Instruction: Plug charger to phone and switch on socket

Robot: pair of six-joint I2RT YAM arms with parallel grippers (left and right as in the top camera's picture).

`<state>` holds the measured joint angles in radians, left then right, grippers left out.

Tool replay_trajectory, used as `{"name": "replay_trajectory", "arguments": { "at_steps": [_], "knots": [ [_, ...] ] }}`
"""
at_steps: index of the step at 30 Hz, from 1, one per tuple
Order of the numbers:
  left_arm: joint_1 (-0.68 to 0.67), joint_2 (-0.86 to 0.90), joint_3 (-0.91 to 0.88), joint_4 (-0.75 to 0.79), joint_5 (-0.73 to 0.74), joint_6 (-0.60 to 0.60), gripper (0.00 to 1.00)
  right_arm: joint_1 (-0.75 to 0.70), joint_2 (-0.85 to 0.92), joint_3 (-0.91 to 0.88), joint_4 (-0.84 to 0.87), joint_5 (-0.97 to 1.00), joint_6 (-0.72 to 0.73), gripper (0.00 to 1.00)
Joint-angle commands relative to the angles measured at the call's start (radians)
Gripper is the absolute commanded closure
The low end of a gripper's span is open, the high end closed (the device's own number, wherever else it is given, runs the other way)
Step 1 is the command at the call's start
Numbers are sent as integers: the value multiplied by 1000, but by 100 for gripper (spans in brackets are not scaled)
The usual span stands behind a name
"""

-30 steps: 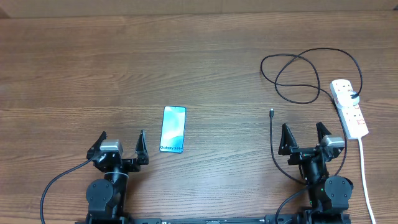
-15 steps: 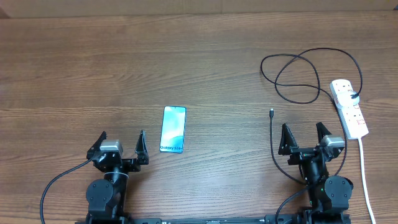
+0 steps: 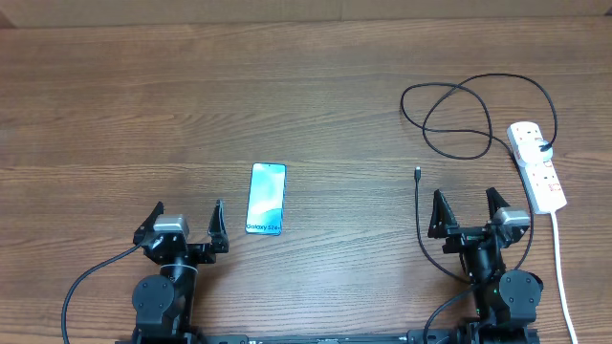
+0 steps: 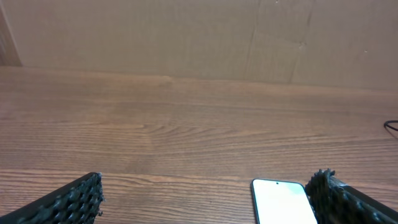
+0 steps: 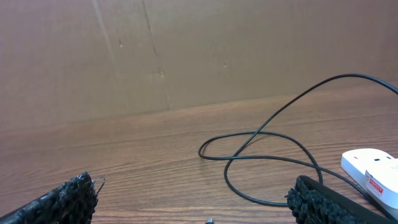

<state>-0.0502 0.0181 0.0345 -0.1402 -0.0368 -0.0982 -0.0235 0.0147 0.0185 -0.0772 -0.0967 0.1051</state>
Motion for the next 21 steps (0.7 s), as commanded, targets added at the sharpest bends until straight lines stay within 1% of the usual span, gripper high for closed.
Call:
{"name": "replay_trajectory", "arguments": {
  "at_steps": [1,7,9,11,13,14,15,18,21],
  "knots": [
    [6,0,10,-20,4,-7,0,3,-12,-11,3,10,6,0],
    [6,0,10,-20,3,-6,0,3,-12,-11,3,10,6,0],
    [6,0,10,6,-50,18,1,3,-12,-11,3,10,6,0],
    [6,0,10,19,-98,16,0,3,-12,-11,3,10,6,0],
    [6,0,10,21,-96,15,1,3,-12,-11,3,10,6,0],
    [6,0,10,15,-78,2,0,3,-12,-11,4,10,6,0],
    [6,0,10,11,-23,-21,0,3,-12,-11,3,10,6,0],
    [6,0,15,13,104,6,0,3,-12,-11,3,10,6,0],
    [6,2,32,-14,135,24,0,3,-12,-11,3,10,6,0]
  ]
}}
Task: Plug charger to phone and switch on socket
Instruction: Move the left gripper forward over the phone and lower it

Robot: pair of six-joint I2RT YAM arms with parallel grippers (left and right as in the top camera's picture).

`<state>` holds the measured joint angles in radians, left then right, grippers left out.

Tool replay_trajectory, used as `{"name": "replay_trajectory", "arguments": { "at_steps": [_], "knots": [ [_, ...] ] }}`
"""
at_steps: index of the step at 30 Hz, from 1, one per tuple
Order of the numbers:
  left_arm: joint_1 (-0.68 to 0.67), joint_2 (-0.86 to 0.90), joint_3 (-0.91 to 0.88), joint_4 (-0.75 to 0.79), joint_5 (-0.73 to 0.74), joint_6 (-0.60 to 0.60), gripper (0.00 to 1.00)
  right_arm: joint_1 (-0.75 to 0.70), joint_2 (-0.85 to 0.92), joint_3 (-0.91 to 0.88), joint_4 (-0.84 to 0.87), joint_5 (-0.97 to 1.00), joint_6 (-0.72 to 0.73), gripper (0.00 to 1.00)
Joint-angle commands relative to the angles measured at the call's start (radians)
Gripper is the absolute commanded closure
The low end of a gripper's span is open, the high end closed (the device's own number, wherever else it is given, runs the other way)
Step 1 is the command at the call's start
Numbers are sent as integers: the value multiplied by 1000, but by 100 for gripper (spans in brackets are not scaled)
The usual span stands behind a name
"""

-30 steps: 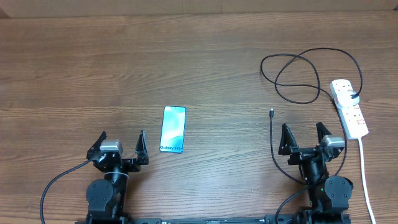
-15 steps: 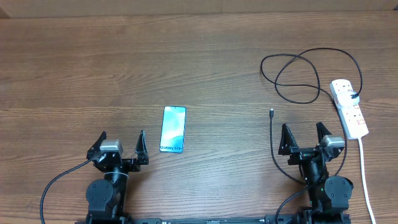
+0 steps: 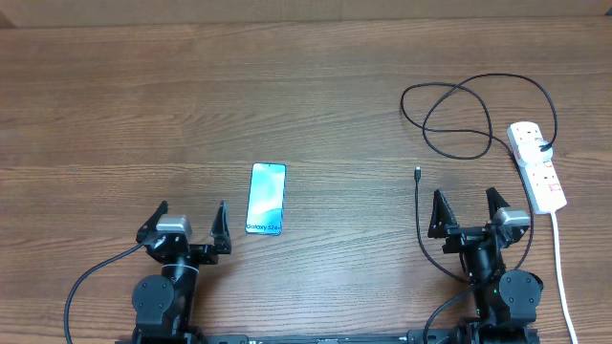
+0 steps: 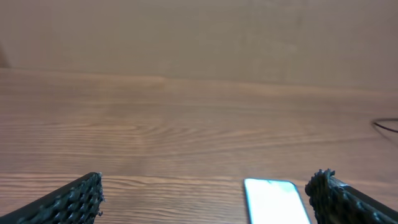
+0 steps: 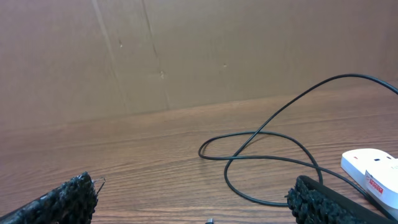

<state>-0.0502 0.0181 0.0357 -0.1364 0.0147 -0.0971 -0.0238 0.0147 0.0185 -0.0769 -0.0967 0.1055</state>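
Note:
A blue-screened phone point(image 3: 267, 199) lies face up on the wooden table point(image 3: 124, 105), screen end toward me; its top edge shows in the left wrist view point(image 4: 273, 200). My left gripper point(image 3: 188, 224) stands open just left of the phone, nothing between its fingers. The black charger cable point(image 3: 459, 119) loops at the right, its free plug point(image 3: 418, 174) lying just ahead of my right gripper point(image 3: 467, 210), which is open and empty. The cable point(image 5: 267, 162) runs to a white socket strip point(image 3: 535, 164), also seen in the right wrist view point(image 5: 373, 177).
A white lead point(image 3: 562, 277) runs from the socket strip toward the front edge, right of my right arm. A cardboard wall point(image 5: 186, 50) stands along the table's far side.
My left gripper has turned slightly, so the phone sits a little further left in the left wrist view, which is now blurred. The right arm, phone and cable have not moved.

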Motion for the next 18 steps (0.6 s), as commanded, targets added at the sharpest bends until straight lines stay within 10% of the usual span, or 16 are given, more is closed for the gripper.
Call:
{"name": "replay_trajectory", "arguments": {
  "at_steps": [1,18],
  "knots": [
    [6,2,37,-28,83,24,0,3,-12,-11,3,10,6,0],
    [4,324,307,-82,101,68,0,3,-12,-11,3,10,6,0]
  ]
}}
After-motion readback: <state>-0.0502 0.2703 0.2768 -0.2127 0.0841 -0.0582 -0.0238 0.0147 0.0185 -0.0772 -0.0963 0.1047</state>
